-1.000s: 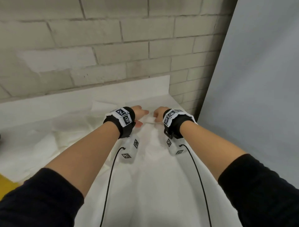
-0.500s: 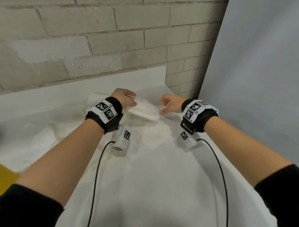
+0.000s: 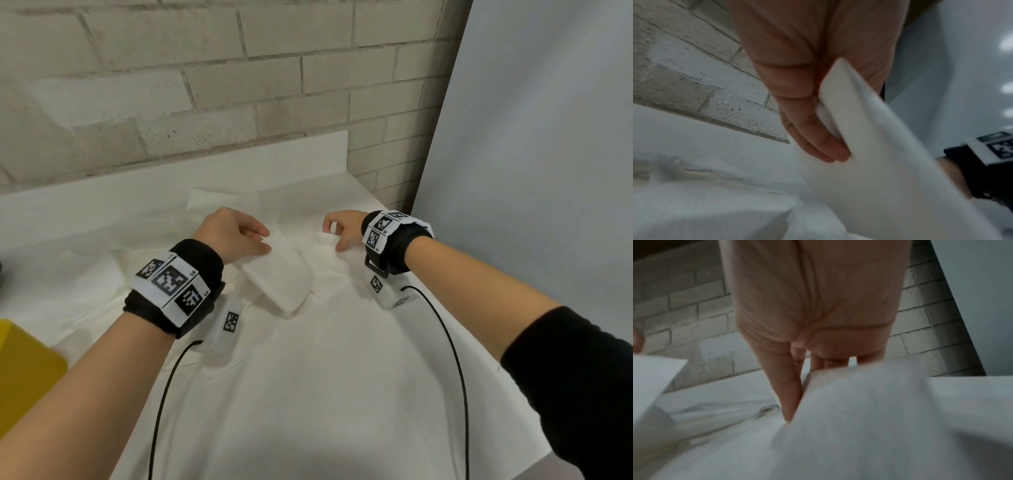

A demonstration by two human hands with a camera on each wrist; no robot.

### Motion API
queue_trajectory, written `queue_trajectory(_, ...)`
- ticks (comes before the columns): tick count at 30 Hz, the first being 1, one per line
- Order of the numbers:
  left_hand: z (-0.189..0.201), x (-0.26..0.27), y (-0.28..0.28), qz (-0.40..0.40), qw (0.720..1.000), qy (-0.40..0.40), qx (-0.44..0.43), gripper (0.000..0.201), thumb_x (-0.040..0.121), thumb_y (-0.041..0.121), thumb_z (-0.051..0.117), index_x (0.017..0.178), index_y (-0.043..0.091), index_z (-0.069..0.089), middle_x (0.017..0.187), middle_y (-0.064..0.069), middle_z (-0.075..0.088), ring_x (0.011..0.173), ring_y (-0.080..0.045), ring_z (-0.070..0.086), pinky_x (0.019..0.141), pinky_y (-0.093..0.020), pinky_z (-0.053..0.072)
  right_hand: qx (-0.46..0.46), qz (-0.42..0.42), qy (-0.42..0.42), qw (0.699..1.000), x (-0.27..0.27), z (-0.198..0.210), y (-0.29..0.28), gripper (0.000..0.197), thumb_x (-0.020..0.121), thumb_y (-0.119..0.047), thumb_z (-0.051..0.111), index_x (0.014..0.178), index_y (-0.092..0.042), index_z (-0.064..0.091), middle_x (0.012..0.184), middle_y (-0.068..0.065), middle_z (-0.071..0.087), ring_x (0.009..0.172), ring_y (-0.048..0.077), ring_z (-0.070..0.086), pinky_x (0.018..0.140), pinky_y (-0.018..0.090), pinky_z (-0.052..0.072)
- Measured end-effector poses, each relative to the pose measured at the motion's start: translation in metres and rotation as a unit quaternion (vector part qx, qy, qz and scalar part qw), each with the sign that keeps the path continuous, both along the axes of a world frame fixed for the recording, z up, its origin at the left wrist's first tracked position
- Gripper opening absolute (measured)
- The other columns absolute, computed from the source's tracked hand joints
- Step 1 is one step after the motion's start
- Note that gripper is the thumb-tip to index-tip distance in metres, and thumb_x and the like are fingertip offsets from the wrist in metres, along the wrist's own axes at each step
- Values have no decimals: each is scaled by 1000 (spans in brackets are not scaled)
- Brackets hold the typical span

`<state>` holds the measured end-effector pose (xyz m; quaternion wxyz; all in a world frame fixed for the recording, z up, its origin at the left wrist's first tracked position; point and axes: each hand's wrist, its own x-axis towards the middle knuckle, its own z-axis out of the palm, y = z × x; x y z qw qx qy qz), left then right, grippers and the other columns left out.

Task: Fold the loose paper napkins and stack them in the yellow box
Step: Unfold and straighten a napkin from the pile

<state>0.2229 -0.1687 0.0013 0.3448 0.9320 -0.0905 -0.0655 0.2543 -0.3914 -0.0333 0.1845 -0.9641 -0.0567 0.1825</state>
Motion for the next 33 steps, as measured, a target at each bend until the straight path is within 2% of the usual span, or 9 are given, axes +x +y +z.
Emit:
queue_trajectory(3, -5, -3, 1, -6, 1000, 7, 15, 17, 77, 8, 72, 91, 18, 70, 74, 7, 60, 74, -9, 54, 61, -11, 35, 48, 13, 19, 999, -4, 10, 1, 54, 80, 9, 56, 127, -16, 45, 82, -2, 42, 62, 15, 44, 46, 14, 39)
queue_trajectory(6, -5, -4, 2, -4, 1000, -4, 4, 17, 81, 6, 66, 95, 18, 68, 71, 7, 58, 73, -10, 52, 63, -14, 36, 85, 35, -4, 996, -7, 23, 2, 53, 80, 11, 48, 126, -16, 49, 94, 4, 50, 79, 19, 51, 58, 17, 42)
queue_trajectory(11, -3, -3, 1, 17, 999, -33, -1, 8, 86, 13, 63, 82, 17, 68, 78, 2, 59, 84, -16, 53, 75, -23, 38, 108, 50, -68, 991, -18, 46, -1, 7, 85, -7, 62, 82, -11, 57, 81, 0, 54, 85, 16, 49, 62, 15, 36)
queue_trajectory(14, -1, -7, 1, 21, 997, -75, -12, 10, 85, 17, 65, 75, 19, 62, 87, 2, 60, 90, -16, 52, 71, -20, 38, 110, 53, -123, 985, -30, 60, -3, 15, 88, -17, 60, 89, -2, 60, 85, 7, 54, 81, 17, 49, 62, 16, 35)
queue_trajectory(18, 7, -12, 4, 13, 980, -197, -7, 5, 89, 17, 59, 86, 13, 59, 112, -6, 58, 113, -23, 48, 98, -29, 31, 159, 67, -190, 966, -46, 77, -4, 23, 89, -6, 55, 111, -11, 60, 104, -3, 56, 85, 6, 49, 74, 10, 37)
queue_trajectory(22, 20, -17, 9, 91, 963, -182, -175, 22, 94, 16, 51, 76, 26, 42, 78, 3, 53, 71, -12, 50, 64, -22, 38, 206, 66, -212, 953, -66, 96, -7, 28, 90, -1, 52, 114, -15, 58, 112, -13, 52, 94, 0, 48, 80, 0, 33)
queue_trajectory(26, 26, -25, 16, 131, 917, -208, -313, 22, 92, 7, 47, 97, 27, 43, 63, 3, 50, 56, -11, 46, 58, -24, 40, 326, 1, -214, 921, -89, 112, -4, 15, 89, -5, 57, 100, -10, 65, 95, -4, 61, 78, 3, 58, 68, 10, 46)
queue_trajectory(30, 30, -38, 23, 132, 898, -267, -325, 46, 89, -8, 37, 113, 31, 42, 79, 1, 46, 44, -1, 40, 49, -7, 34, 372, -9, -202, 906, -99, 120, 8, 17, 81, -6, 66, 98, -8, 66, 92, 5, 64, 76, 10, 61, 71, 21, 52)
queue_trajectory(33, 30, -46, 31, 166, 894, -290, -298, 47, 88, -11, 33, 111, 24, 53, 97, -22, 56, 54, -7, 48, 55, -6, 34, 359, -3, -211, 909, -99, 120, 17, 12, 79, -6, 69, 81, -15, 62, 83, 2, 62, 75, 12, 58, 71, 22, 50)
